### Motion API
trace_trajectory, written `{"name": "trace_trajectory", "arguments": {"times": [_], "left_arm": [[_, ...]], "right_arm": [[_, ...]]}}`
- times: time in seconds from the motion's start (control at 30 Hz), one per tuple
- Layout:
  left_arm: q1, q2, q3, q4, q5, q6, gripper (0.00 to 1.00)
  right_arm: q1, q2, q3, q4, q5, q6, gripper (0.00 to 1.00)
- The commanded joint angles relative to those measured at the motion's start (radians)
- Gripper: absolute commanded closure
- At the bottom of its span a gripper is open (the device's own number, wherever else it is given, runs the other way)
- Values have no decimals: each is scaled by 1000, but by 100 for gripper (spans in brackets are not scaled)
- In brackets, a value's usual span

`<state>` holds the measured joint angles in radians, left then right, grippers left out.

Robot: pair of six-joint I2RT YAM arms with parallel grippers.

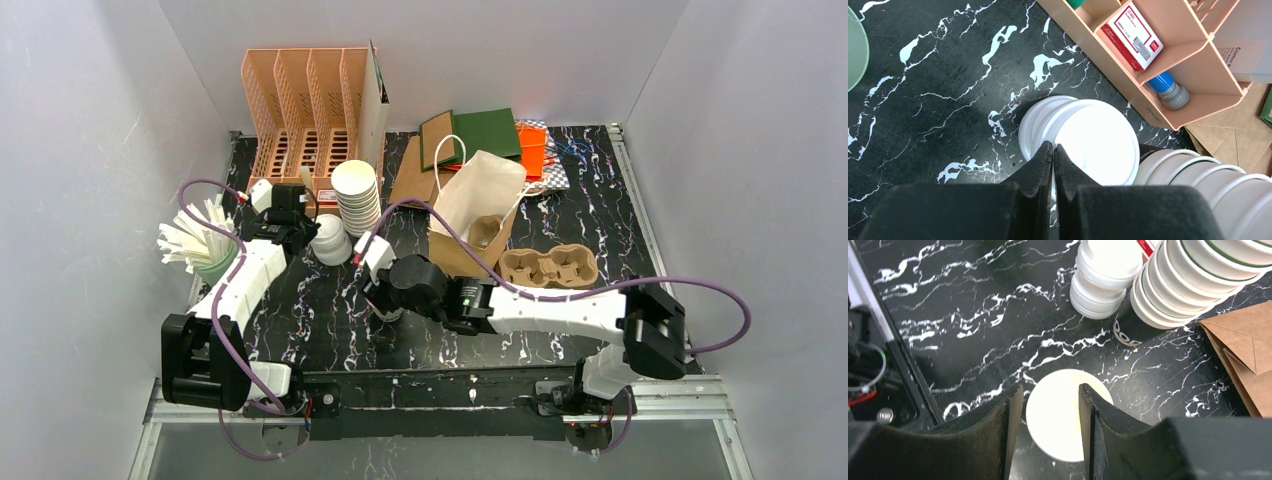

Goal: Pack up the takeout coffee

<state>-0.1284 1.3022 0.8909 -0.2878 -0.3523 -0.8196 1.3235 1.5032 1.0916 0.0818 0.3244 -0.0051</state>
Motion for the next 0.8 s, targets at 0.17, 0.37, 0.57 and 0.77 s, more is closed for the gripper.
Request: {"name": "trace_trajectory", "arguments": {"times": [0.17,0.37,0.57,0.77], "left_arm": [[-2,-2,-15,-1,-6,-27,100],[-2,7,2,-20,5,-19,100],[1,22,11,-28,11,-12,100],[11,47,31,-38,29,5,100]], "right_arm": [[5,203,106,281,236,155,36],[2,328,46,616,416,191,34],[-22,436,71,734,443,322,49],[-34,478,54,801,425,472,50]]}}
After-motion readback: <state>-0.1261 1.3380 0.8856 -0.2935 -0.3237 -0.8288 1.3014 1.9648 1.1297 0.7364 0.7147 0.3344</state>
